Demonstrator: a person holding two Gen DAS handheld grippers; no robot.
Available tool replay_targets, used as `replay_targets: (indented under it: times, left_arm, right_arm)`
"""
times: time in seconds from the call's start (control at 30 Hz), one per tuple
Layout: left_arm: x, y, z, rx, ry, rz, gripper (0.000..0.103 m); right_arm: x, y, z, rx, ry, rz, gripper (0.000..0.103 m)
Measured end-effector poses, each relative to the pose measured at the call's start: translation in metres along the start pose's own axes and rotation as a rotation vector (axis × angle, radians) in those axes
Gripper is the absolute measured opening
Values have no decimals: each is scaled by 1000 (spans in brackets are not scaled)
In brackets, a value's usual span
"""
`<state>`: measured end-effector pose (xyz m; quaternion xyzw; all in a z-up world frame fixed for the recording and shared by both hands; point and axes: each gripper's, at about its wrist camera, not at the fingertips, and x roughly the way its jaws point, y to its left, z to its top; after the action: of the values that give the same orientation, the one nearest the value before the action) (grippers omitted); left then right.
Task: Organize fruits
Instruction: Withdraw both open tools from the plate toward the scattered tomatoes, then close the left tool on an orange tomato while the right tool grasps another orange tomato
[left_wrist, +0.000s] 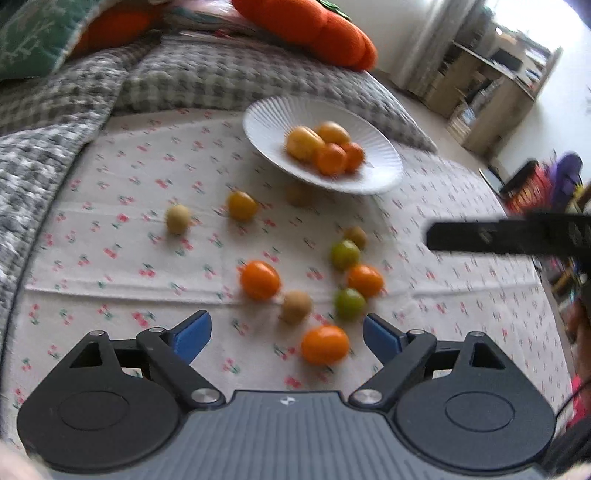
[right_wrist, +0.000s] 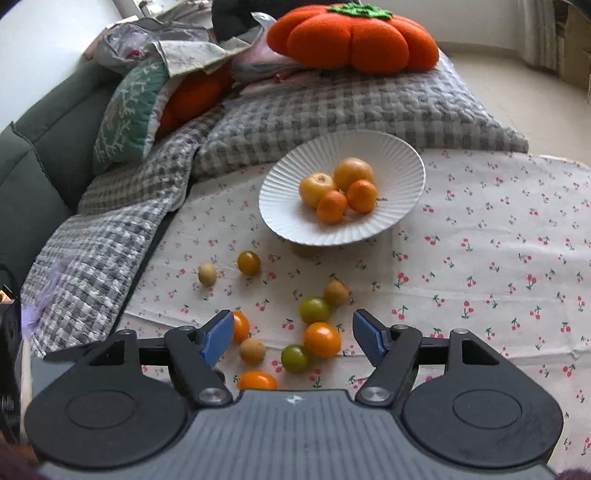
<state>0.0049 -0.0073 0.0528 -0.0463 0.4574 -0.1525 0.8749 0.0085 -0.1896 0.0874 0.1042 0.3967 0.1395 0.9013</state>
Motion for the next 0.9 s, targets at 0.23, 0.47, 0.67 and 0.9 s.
replay_targets:
  times: [0.23,0.47,0.67,0.9]
  left_arm:
    - [21,-1,-16,-16,81,-9,81]
    - [35,-12,-24,55,46,7,75]
    - [44,-17,-26,84,18,21,65]
    - [45,-20,-24,117,-13,19,27]
  right_arm:
    - [14,-6,-1,11,26,-63,74]
    - [23,0,-4,-17,49,-70,74]
    - [29,1,-7,-32,62,-84,74]
    - [40,5,-12,-48,80,-92,73]
